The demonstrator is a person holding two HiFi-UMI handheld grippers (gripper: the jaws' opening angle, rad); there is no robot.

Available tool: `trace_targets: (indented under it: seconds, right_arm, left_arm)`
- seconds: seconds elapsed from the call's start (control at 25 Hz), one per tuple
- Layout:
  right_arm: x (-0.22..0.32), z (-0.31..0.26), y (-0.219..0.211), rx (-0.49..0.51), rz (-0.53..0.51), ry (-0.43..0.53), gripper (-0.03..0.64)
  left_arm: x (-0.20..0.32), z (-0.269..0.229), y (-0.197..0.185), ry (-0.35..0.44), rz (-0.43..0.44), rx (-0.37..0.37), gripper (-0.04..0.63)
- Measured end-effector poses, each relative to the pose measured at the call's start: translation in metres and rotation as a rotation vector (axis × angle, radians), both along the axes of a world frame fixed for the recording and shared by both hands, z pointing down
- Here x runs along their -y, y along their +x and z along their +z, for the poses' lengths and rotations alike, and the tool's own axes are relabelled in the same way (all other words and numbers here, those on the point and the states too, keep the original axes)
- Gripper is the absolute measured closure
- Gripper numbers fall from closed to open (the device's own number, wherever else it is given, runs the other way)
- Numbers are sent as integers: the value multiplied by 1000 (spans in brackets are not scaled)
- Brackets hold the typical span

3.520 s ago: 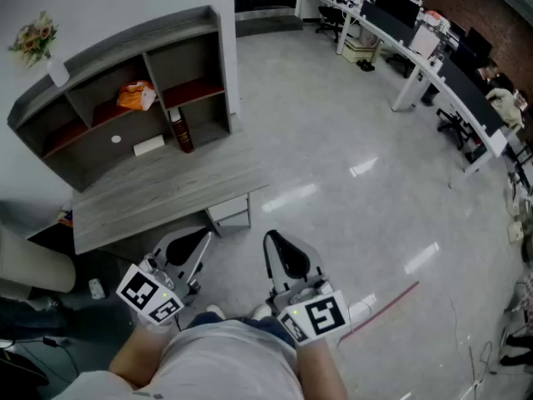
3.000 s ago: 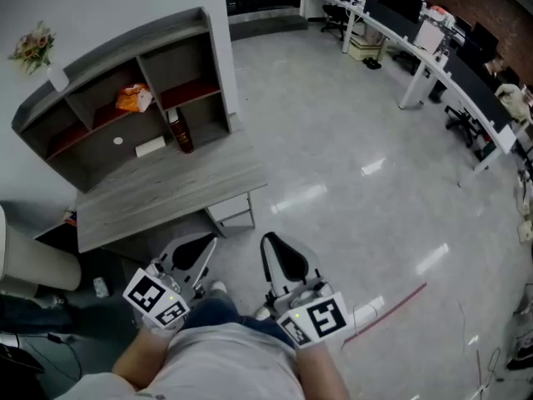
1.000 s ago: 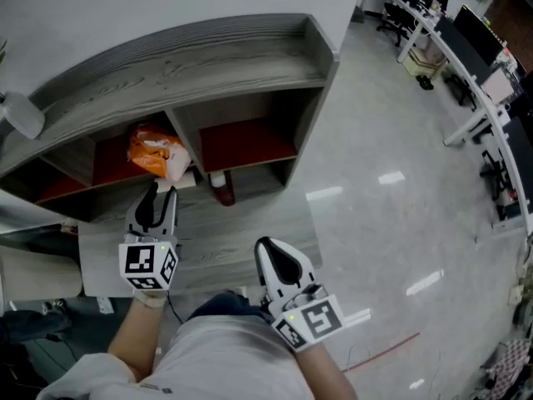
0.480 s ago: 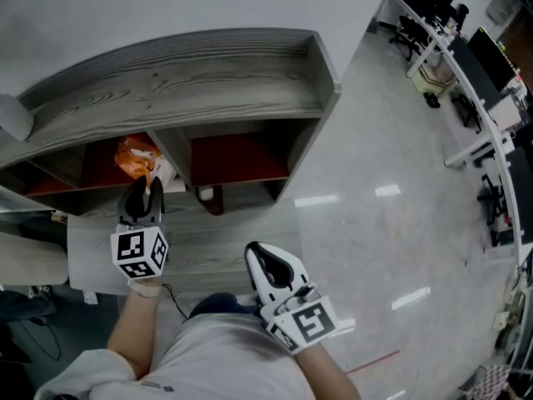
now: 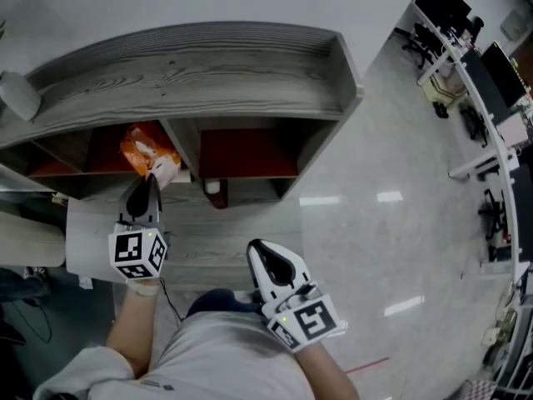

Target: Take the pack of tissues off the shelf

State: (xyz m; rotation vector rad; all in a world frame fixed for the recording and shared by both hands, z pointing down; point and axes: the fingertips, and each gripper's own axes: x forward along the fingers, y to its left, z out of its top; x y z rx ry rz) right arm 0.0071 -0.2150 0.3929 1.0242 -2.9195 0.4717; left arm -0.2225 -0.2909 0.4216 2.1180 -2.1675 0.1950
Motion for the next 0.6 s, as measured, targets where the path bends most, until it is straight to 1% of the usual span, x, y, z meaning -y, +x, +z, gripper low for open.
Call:
trace_targets:
  seconds: [0.28, 0.6]
  right_arm:
    - [-21, -2, -16, 28, -25, -1, 592]
    - [-37, -7, -14, 65, 46, 11, 592]
  left_arm:
    - [-42, -10, 9, 4, 52, -13, 577]
    - [-85, -17, 38, 3, 169, -27, 577]
